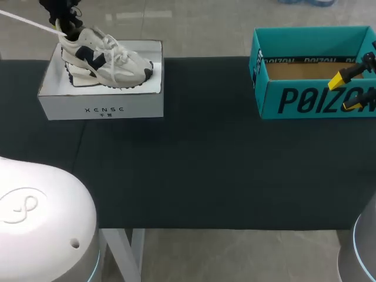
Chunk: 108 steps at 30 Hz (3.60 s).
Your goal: Take the shoe out of the shoebox, open the shoe tongue, remove and reinsert the insole, then place the shoe into the shoebox
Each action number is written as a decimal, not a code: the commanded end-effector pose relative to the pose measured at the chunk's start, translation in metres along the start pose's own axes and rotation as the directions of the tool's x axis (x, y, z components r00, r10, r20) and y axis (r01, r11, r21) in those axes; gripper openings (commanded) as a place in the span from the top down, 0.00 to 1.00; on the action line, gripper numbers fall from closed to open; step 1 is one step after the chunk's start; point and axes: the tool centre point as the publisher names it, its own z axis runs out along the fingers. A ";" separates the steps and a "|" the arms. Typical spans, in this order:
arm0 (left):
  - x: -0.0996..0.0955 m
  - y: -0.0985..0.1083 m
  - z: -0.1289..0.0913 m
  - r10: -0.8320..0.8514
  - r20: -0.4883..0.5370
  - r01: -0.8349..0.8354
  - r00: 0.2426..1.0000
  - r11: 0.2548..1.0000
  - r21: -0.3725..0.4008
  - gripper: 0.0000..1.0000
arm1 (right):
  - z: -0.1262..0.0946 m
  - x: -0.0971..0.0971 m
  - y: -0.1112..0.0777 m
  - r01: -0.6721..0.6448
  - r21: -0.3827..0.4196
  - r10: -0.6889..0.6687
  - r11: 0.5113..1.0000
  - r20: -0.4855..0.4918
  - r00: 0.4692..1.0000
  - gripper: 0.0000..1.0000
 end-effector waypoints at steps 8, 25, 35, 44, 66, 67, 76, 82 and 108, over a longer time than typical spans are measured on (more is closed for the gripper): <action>0.038 0.045 -0.002 -0.161 0.064 0.167 0.985 0.980 -0.110 1.00 | 0.000 0.000 0.001 -0.001 0.002 0.001 1.000 0.003 1.000 0.00; 0.091 0.079 -0.018 -0.152 -0.027 0.145 0.988 0.975 -0.169 1.00 | 0.000 0.000 0.001 -0.001 0.002 0.001 1.000 0.003 1.000 0.00; 0.072 0.103 -0.023 -0.316 0.054 0.321 0.947 0.930 -0.177 1.00 | 0.000 0.000 0.001 -0.001 0.002 0.001 1.000 0.003 1.000 0.00; 0.108 0.141 -0.034 -0.529 0.164 0.553 0.833 0.807 -0.206 1.00 | 0.000 0.000 0.001 -0.001 0.002 0.001 1.000 0.003 1.000 0.00; 0.312 0.118 -0.025 -0.357 0.045 0.358 0.933 0.910 -0.208 1.00 | 0.000 0.000 0.001 -0.001 0.002 0.001 1.000 0.003 1.000 0.00; 0.319 0.117 -0.025 -0.359 0.045 0.360 0.932 0.909 -0.208 1.00 | 0.000 0.000 0.001 -0.001 0.002 0.001 1.000 0.003 1.000 0.00; 0.368 0.099 -0.005 -0.429 0.050 0.430 0.902 0.877 -0.215 1.00 | 0.000 0.000 0.001 -0.001 0.002 0.001 1.000 0.003 1.000 0.00; 0.397 0.080 0.001 -0.399 0.076 0.406 0.914 0.893 -0.193 1.00 | 0.000 0.000 0.001 -0.001 0.002 0.001 1.000 0.003 1.000 0.00; 0.420 0.041 0.078 -0.422 0.068 0.423 0.904 0.861 -0.282 1.00 | 0.000 0.000 0.001 -0.001 0.002 0.001 1.000 0.003 1.000 0.00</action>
